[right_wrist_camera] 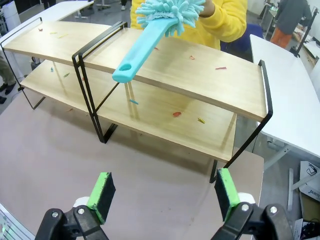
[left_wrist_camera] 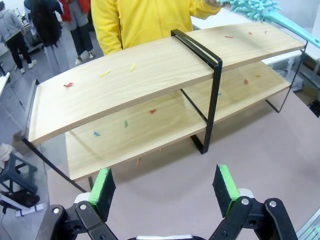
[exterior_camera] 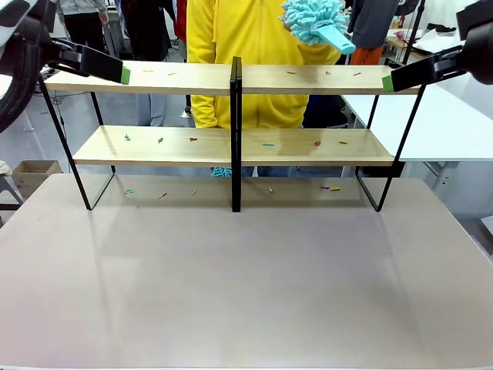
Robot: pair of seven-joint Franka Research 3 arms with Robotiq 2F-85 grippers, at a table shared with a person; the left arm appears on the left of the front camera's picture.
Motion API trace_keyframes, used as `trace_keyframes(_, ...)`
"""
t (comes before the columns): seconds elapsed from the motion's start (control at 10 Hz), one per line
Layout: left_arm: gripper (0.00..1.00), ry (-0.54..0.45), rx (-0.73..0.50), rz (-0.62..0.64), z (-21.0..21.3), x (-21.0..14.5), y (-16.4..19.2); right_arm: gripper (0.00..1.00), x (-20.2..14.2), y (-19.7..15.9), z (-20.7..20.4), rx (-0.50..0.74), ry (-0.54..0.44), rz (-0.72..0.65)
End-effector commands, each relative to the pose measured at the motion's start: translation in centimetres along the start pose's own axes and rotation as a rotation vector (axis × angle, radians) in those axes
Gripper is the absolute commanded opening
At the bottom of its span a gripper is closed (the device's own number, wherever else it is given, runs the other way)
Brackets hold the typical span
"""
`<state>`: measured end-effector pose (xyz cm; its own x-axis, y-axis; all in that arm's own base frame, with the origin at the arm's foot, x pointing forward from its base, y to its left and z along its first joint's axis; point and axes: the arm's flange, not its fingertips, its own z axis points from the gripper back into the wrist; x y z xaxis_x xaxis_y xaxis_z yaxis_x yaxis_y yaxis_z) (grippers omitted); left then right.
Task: Clean the shelves.
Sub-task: Pick up the Duster when the human hands it over.
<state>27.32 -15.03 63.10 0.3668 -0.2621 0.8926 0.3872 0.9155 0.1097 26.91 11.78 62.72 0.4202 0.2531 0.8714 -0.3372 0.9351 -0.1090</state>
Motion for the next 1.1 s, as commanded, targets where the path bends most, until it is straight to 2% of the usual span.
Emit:
trace_keyframes(0.0, 1.00, -0.001, 0.000, -0.001, 0.0, 0.0, -0.1, 1.00, 0.0, -0.1, 0.1, 0.005, 0.003, 0.000)
trace_keyframes(0.4, 1.00, -0.001, 0.000, -0.001, 0.0, 0.0, -0.1, 1.00, 0.0, 0.0, 0.0, 0.000, 0.000, 0.000)
trace_keyframes(0.5, 1.00, -0.001, 0.000, -0.001, 0.0, 0.0, -0.1, 1.00, 3.2, -2.1, -1.6, 0.138, 0.104, -0.155)
trace_keyframes(0.6, 1.00, -0.001, 0.000, -0.001, 0.0, 0.0, -0.1, 1.00, 6.4, -4.5, -3.4, 0.221, 0.217, -0.308)
trace_keyframes(0.7, 1.00, -0.001, 0.000, -0.001, 0.0, 0.0, -0.1, 1.00, 8.6, -7.1, -5.7, 0.209, 0.263, -0.387)
trace_keyframes(0.8, 1.00, -0.001, 0.000, -0.001, 0.0, 0.0, -0.1, 1.00, 10.1, -8.1, -7.3, 0.313, 0.246, -0.466)
trace_keyframes(0.9, 1.00, -0.001, 0.000, -0.001, 0.0, 0.0, -0.1, 1.00, 4.3, -4.9, -3.8, 0.177, 0.178, -0.269)
trace_keyframes(1.0, 1.00, -0.001, 0.000, -0.001, 0.0, 0.0, -0.1, 1.00, 6.9, -7.3, -6.1, 0.241, 0.225, -0.376)
